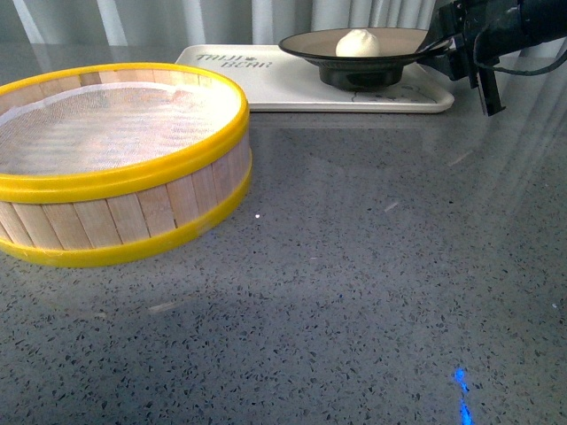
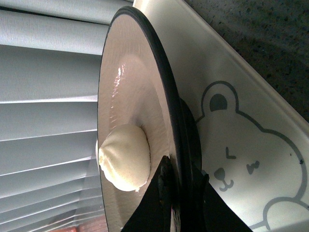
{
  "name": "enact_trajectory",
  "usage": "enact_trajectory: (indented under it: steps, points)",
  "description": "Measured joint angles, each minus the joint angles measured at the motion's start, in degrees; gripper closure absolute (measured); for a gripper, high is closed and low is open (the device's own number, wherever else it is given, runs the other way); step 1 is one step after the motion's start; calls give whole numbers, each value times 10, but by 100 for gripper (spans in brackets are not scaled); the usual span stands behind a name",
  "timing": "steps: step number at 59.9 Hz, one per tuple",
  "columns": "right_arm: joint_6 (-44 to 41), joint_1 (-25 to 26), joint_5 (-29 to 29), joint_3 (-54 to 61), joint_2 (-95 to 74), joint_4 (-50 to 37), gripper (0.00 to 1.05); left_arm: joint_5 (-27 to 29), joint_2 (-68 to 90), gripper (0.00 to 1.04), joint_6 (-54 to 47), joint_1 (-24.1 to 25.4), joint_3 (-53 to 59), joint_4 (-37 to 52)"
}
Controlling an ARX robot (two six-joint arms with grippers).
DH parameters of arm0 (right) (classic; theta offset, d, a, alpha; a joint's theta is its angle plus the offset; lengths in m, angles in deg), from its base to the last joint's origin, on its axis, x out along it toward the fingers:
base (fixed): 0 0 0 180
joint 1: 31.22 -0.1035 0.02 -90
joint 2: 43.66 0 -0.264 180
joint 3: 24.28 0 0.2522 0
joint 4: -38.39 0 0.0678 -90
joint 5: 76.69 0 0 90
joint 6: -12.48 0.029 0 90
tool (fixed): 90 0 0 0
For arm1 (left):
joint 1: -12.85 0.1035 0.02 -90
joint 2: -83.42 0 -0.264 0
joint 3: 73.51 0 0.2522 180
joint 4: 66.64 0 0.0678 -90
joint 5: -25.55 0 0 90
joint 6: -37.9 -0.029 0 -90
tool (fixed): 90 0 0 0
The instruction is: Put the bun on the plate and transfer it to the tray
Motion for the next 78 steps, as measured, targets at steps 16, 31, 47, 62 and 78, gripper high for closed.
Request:
enact_trajectory:
  steps: [16, 31, 47, 62, 78]
  points:
    - [0, 0, 0, 10, -3, -7, 101, 0, 0, 7, 0, 0, 0, 0]
    - [12, 2, -10, 24, -2, -19, 60, 0, 0, 7, 0, 0, 0, 0]
    - [14, 5, -14, 41, 14, -25, 18, 0, 0, 7, 0, 0, 0, 0]
    - [16, 8, -17, 115, 63, -68, 9, 0, 0, 7, 0, 0, 0, 0]
    - [-85, 12, 27, 305, 222, -149, 9, 0, 0, 7, 0, 0, 0, 0]
